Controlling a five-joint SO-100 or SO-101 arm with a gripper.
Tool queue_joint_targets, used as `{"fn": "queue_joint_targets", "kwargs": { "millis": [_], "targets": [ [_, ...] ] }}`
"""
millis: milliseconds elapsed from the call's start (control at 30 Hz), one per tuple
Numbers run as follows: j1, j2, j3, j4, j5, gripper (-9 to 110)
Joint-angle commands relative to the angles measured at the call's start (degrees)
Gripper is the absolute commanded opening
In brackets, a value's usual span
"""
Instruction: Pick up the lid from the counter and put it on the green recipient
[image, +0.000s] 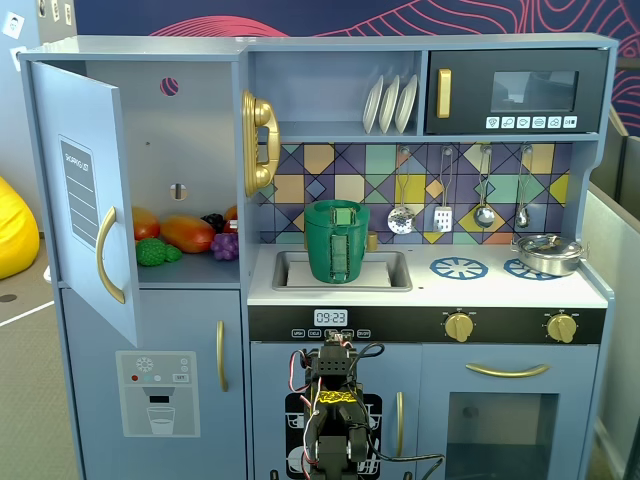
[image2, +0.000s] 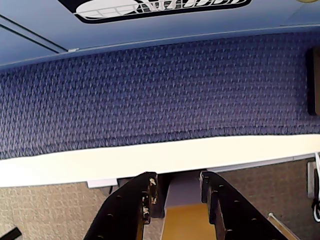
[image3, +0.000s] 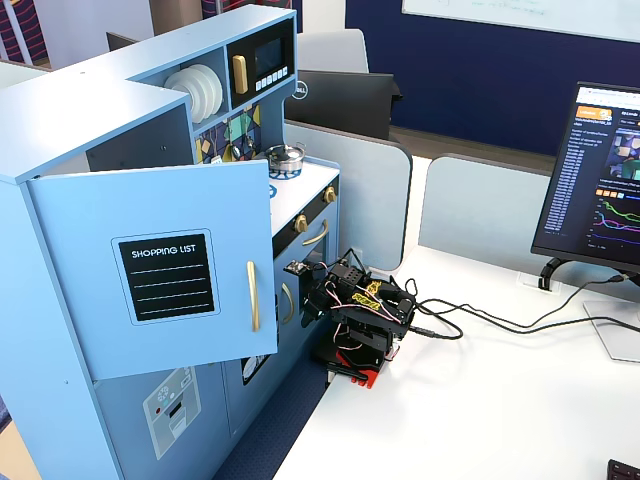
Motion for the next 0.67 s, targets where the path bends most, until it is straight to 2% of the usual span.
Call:
{"fn": "queue_joint_targets", "kwargs": {
  "millis": [0, 633],
  "targets": [
    [1.1, -0.4, -0.2, 10.5, 1.6, 1],
    [2.0, -0.4, -0.2, 10.5, 1.7, 1]
  ]
}}
